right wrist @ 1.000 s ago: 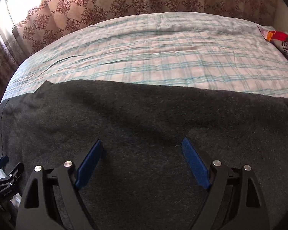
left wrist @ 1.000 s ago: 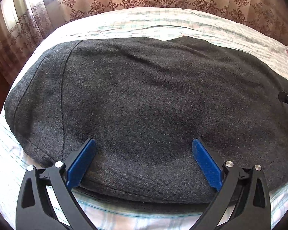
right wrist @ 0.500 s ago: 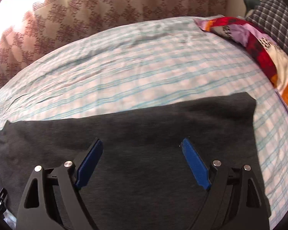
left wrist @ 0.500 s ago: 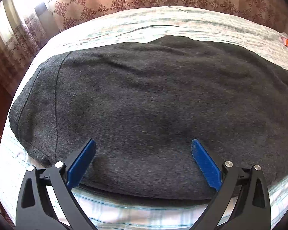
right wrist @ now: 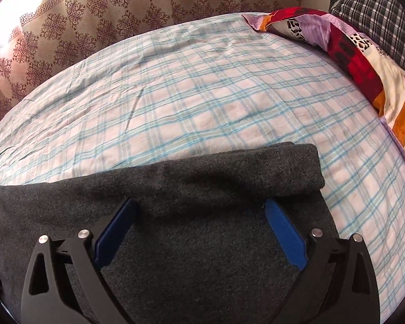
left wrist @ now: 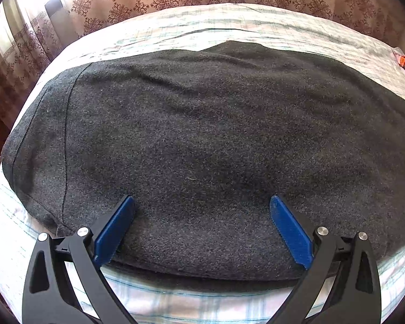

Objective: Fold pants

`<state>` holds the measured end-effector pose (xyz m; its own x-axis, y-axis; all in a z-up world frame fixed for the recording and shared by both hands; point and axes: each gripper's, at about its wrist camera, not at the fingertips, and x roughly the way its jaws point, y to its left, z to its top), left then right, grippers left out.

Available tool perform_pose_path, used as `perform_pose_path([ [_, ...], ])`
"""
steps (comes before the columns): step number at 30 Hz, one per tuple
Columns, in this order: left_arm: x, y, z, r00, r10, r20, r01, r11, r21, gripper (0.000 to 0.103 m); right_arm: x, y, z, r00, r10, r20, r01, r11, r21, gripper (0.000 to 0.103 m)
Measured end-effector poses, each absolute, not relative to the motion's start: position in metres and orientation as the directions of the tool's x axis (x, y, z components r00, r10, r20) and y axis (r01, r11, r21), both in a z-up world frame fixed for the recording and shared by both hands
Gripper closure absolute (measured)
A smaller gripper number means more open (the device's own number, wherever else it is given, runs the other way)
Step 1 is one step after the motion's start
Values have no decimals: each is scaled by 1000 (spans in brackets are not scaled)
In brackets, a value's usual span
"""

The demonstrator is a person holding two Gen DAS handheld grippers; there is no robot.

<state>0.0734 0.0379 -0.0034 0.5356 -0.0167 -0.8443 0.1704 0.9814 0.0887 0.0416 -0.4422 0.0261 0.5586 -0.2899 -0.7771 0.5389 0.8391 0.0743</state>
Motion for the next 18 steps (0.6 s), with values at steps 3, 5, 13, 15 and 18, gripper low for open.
perform_pose_path([
  [3,68,32,6,544,-31,-839,183,980,83,2,26,-429,42,587,-272,-763,504,860,81,8],
  [5,62,26,15,558,-55,-828,209,975,76,2,14,-410,49,600,-250,-760,445,894,58,8],
  [13,26,-17,21,524,-162,-836,372,926,54,2,-51,-362,31,562,-141,-815,325,944,61,8],
  [15,23,-25,15,518,-149,-843,388,918,76,2,-64,-359,25,542,-155,-826,330,943,40,8],
  [18,20,-31,5,505,-137,-852,385,919,81,2,-78,-365,12,508,-179,-843,336,942,3,8],
])
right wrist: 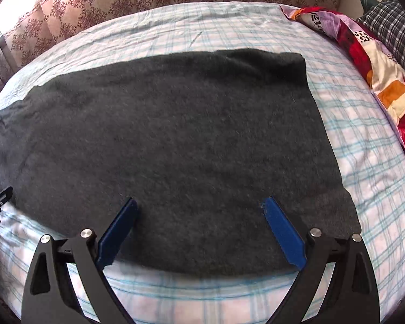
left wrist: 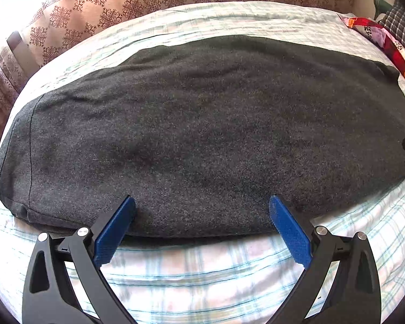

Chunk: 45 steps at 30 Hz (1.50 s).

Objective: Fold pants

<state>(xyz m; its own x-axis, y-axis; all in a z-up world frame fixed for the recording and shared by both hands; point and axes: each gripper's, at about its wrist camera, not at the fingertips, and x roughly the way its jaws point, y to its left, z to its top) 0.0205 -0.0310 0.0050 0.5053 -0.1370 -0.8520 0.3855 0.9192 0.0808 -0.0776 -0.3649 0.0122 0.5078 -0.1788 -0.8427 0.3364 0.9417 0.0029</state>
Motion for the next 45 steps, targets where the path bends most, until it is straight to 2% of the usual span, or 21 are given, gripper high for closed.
perform_pose_path([
  [4,16,-30,-4,502,-165,-849,384,922,47,2,-84,-368,3,520,-172,-837,308,951,-4,6],
  [7,18,-32,-3,515,-143,-845,382,921,77,2,-85,-365,4,519,-181,-835,311,950,-13,6],
  [9,17,-33,-1,521,-133,-843,380,921,90,2,-93,-368,10,537,-155,-829,320,947,31,7],
  [13,13,-33,7,537,-127,-834,375,922,100,2,-127,-390,31,606,-87,-791,386,901,196,7],
  [18,1,-49,27,561,-180,-808,417,904,89,2,-178,-432,42,683,-47,-728,477,784,397,9],
  [22,-9,-73,38,566,-238,-789,478,875,78,2,-202,-462,27,741,57,-669,500,618,607,17],
  [25,-11,-92,40,557,-259,-789,516,853,84,2,-206,-473,13,757,108,-645,509,521,685,23],
  [28,-10,-107,38,547,-270,-792,537,839,85,2,-203,-474,8,771,115,-627,506,487,712,23],
  [35,-8,-121,35,517,-310,-798,565,824,46,2,-177,-468,4,733,44,-678,576,489,655,23],
  [39,-2,-128,31,508,-313,-802,572,819,43,2,-180,-461,0,733,56,-678,598,423,681,31],
  [41,1,-132,27,497,-320,-807,575,817,30,2,-177,-457,-5,739,71,-670,601,382,702,31],
  [45,3,-138,23,490,-323,-809,589,807,35,2,-171,-463,-10,758,8,-652,619,307,723,33],
])
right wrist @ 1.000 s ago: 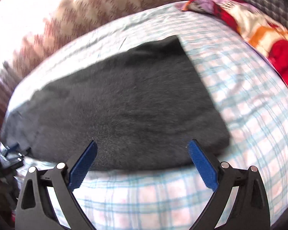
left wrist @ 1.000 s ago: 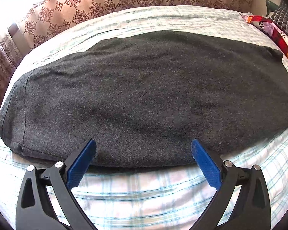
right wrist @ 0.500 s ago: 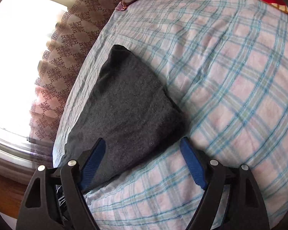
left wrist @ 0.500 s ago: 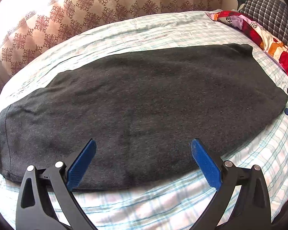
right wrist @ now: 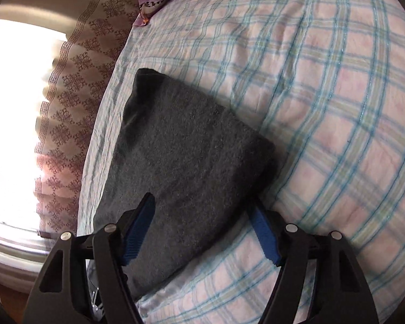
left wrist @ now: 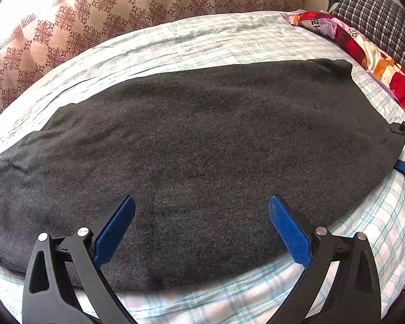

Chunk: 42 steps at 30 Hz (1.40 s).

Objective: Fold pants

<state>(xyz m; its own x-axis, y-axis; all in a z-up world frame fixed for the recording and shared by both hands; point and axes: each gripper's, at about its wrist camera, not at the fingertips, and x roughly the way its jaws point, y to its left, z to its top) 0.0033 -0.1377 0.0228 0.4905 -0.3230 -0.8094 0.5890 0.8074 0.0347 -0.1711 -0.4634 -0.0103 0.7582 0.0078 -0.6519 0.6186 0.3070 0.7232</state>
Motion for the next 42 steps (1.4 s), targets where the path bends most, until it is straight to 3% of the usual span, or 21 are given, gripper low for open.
perform_pose_path([
  [3,5,-137,21,486,-328,-810,589,808,27,2,-163,-464,-8,749,-31,-661,634,325,702,50],
  [5,8,-134,19,485,-327,-811,582,813,20,2,-162,-464,-11,739,-49,-671,647,330,688,67],
  [7,11,-132,16,482,-323,-814,574,818,15,2,-164,-464,-12,736,-56,-675,650,339,680,71],
  [13,15,-128,17,468,-343,-815,570,821,-17,2,-182,-461,-10,688,-139,-713,710,332,621,71],
  [17,15,-137,10,452,-337,-826,596,803,-1,2,-166,-460,-9,694,-149,-704,701,364,614,60],
  [18,16,-140,3,446,-324,-835,597,802,8,2,-162,-460,-8,698,-145,-701,695,372,615,61],
  [20,18,-143,-6,447,-313,-838,594,804,16,2,-156,-460,-6,713,-132,-689,673,403,620,84],
  [21,18,-143,-6,446,-316,-837,594,804,13,2,-155,-460,-3,726,-117,-677,653,425,627,86],
  [25,20,-141,-6,434,-327,-840,596,803,-4,2,-147,-442,30,752,-174,-636,606,563,563,89],
  [33,28,-118,5,422,-378,-824,568,819,-84,2,-116,-363,95,806,-263,-530,451,853,263,90],
  [42,60,-42,17,499,-333,-800,389,911,-137,2,-73,-260,101,856,-163,-490,209,977,40,90],
])
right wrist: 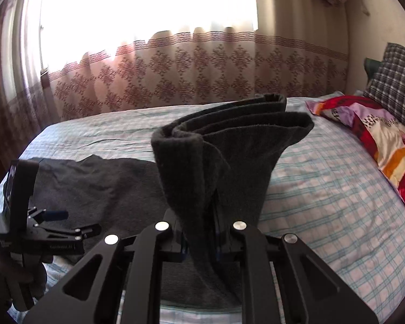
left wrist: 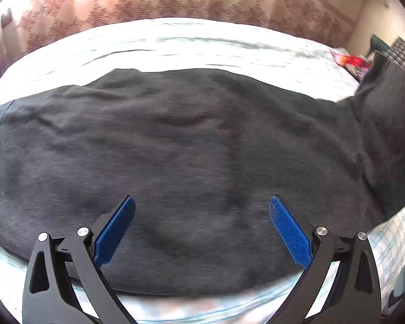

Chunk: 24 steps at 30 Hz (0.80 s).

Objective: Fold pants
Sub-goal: 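Lift the pants leg end with the right tool and fold it over the pants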

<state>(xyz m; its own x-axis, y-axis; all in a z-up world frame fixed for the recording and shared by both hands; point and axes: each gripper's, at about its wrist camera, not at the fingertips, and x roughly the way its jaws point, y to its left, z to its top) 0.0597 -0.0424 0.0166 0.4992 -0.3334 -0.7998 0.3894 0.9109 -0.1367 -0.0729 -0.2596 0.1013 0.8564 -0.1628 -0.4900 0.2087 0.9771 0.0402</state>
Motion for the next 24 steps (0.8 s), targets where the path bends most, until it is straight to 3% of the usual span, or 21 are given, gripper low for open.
perform_pose_path([
  [5,78,-2,14,514,-305,-802,295,941,-169,2,-51,-190,77,850,-70,-522,32,996,-83,90],
  [12,86,36,3,513,-312,-800,226,948,-224,2,-31,-111,17,750,-51,-659,-205,930,-305,89],
  [15,88,36,3,516,-309,-799,231,948,-217,2,-30,-114,15,731,-38,-681,-217,933,-285,86],
  [16,90,35,3,514,-314,-798,235,946,-221,2,-31,-115,16,729,-27,-684,-225,934,-277,81],
  [19,96,29,9,518,-321,-792,239,944,-226,2,-45,-115,26,746,50,-664,-279,929,-244,49],
  [24,93,27,29,541,-340,-770,259,938,-232,2,-79,-143,58,744,227,-629,-340,938,-64,45],
])
